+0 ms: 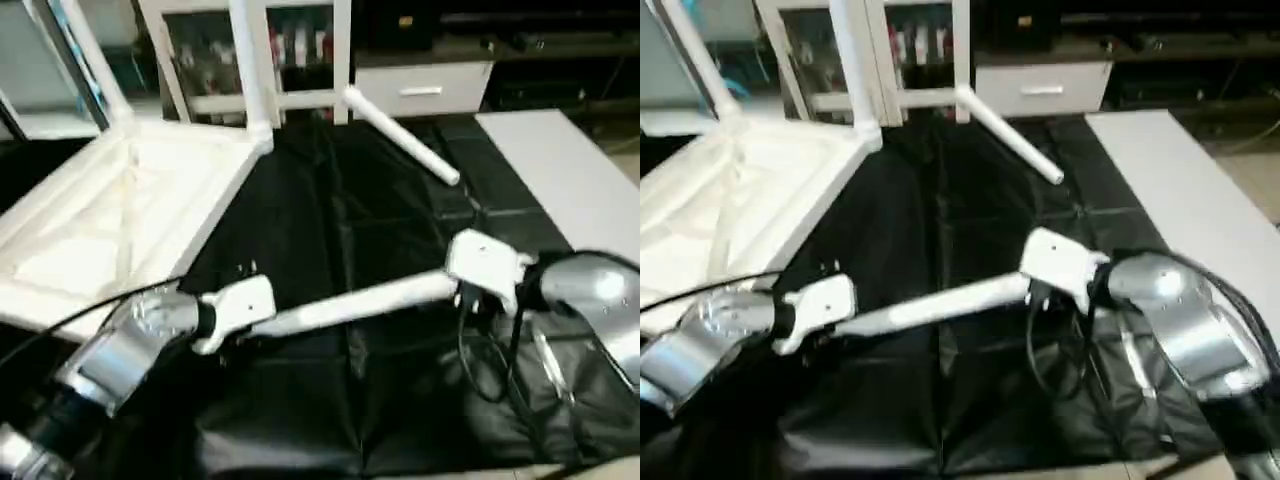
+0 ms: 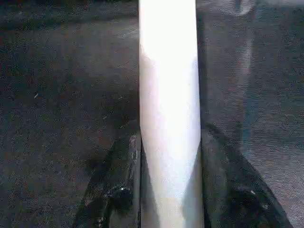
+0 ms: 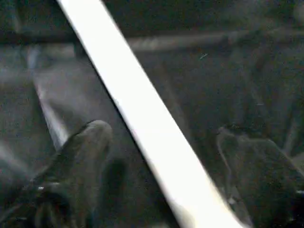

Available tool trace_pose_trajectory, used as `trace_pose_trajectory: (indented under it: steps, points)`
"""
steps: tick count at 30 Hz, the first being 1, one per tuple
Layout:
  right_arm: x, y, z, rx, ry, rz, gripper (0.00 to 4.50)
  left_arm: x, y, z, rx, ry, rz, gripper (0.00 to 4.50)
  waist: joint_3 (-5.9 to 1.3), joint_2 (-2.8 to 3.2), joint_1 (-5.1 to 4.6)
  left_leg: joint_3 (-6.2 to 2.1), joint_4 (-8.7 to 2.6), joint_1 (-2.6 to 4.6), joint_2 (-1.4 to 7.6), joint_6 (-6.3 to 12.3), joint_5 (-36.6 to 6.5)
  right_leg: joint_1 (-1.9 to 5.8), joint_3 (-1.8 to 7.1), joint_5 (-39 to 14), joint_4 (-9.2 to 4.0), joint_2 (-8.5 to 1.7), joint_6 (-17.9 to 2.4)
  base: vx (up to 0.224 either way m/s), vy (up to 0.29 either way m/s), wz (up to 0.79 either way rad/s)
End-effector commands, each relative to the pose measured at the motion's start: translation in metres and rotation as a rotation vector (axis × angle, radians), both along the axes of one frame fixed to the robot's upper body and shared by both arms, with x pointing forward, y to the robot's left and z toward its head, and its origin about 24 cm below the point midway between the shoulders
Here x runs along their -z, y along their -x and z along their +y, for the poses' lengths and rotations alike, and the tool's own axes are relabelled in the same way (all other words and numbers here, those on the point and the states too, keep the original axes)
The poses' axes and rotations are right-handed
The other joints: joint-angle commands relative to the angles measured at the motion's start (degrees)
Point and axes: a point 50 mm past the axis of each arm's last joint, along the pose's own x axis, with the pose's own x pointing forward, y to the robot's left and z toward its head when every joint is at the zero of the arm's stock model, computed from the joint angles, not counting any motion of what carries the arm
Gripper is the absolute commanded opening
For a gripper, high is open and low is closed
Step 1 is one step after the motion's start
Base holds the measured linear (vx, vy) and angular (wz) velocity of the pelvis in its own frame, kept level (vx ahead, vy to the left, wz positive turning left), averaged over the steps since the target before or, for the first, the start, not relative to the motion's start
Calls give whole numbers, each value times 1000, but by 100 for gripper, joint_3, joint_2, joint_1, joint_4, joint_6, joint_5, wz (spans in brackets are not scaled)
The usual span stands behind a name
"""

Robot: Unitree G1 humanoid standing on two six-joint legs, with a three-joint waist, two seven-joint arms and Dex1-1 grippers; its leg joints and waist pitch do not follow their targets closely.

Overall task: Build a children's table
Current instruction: Pick table leg

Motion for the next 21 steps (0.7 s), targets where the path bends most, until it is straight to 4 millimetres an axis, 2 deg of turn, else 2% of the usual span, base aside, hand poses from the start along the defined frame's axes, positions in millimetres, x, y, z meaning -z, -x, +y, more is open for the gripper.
trace_pose_trajectory:
  steps: [1, 2, 3, 5, 7, 9, 10, 12, 14, 15, 17, 18, 19, 21]
  points:
    - [1, -8, -6, -43, 82, -2, 438, -1, 0, 2, 47, -23, -1, 145, -337, -50, 12, -182, -353, 224, 375, 377, -968, 152, 222, 392, -432, -490, -1615, 0, 0, 0]
    - [1, -8, -6, -43, 82, -2, 438, -1, 0, 2, 47, -23, -1, 145, -344, -44, 20, -183, -345, 233, 377, 379, -983, 146, 219, 371, -423, -493, -1638, 0, 0, 0]
    - [2, -17, -7, -60, 98, 18, 446, -2, -1, 2, 71, -26, -7, 145, -343, -115, 8, -172, -348, 225, 377, 398, -1011, 155, 216, 334, -428, -485, -1655, 0, 0, 0]
    - [5, -24, -7, -79, 119, 44, 446, -2, 0, 3, 83, -26, -7, 145, -337, -76, 16, -166, -335, 232, 369, 418, -1078, 139, 212, 174, -427, -493, -1700, 0, 0, 0]
    - [9, -28, -7, -124, 172, 74, 446, -2, -1, 4, 87, -30, -16, 145, -332, -125, 11, -164, -349, 230, 385, 417, -1110, 134, 208, 105, -424, -479, -1701, 0, 0, 0]
    - [11, -27, -7, -157, 197, 112, 446, -2, -2, 5, 86, -35, -22, 145, -339, -101, 20, -168, -339, 231, 385, 439, -1058, 137, 205, 136, -408, -481, -1709, 0, 0, 0]
    - [14, -26, -9, -201, 234, 172, 446, -3, -3, 5, 80, -39, -36, 145, -345, -172, 36, -166, -337, 221, 394, 492, -982, 144, 209, 191, -395, -488, -1709, 0, 0, 0]
    - [15, -25, -12, -233, 265, 235, 446, -3, -5, 6, 79, -42, -43, 145, -346, -148, 60, -152, -325, 234, 399, 536, -980, 127, 210, 223, -405, -485, -1722, 0, 0, 0]
    - [15, -26, -15, -241, 291, 268, 419, -3, -5, 7, 79, -43, -44, 145, -345, -206, 58, -149, -324, 216, 395, 571, -972, 134, 199, 250, -392, -478, -1743, 0, 0, 0]
    - [14, -28, -16, -243, 299, 277, 412, -3, -5, 7, 80, -44, -46, 145, -345, -194, 67, -152, -324, 211, 398, 591, -952, 132, 199, 240, -383, -484, -1742, 0, 0, 0]
    - [13, -32, -17, -250, 315, 291, 399, -3, -6, 7, 81, -44, -51, 144, -341, -228, 57, -145, -322, 212, 398, 588, -993, 123, 200, 150, -392, -486, -1751, 0, 0, 0]
    - [13, -34, -17, -257, 321, 286, 399, -3, -6, 7, 82, -44, -52, 144, -336, -214, 54, -150, -324, 217, 400, 561, -1058, 115, 201, 34, -399, -497, -1767, 0, 0, 0]
    - [12, -36, -17, -261, 325, 295, 385, -3, -6, 7, 81, -42, -55, 144, -325, -230, 50, -142, -327, 218, 398, 527, -1116, 110, 204, -75, -411, -495, -1762, 0, 0, 0]
    - [11, -37, -17, -267, 325, 304, 363, -3, -6, 7, 81, -41, -56, 144, -314, -224, 53, -146, -340, 222, 406, 473, -1212, 108, 211, -222, -424, -496, -1729, 0, 0, 0]
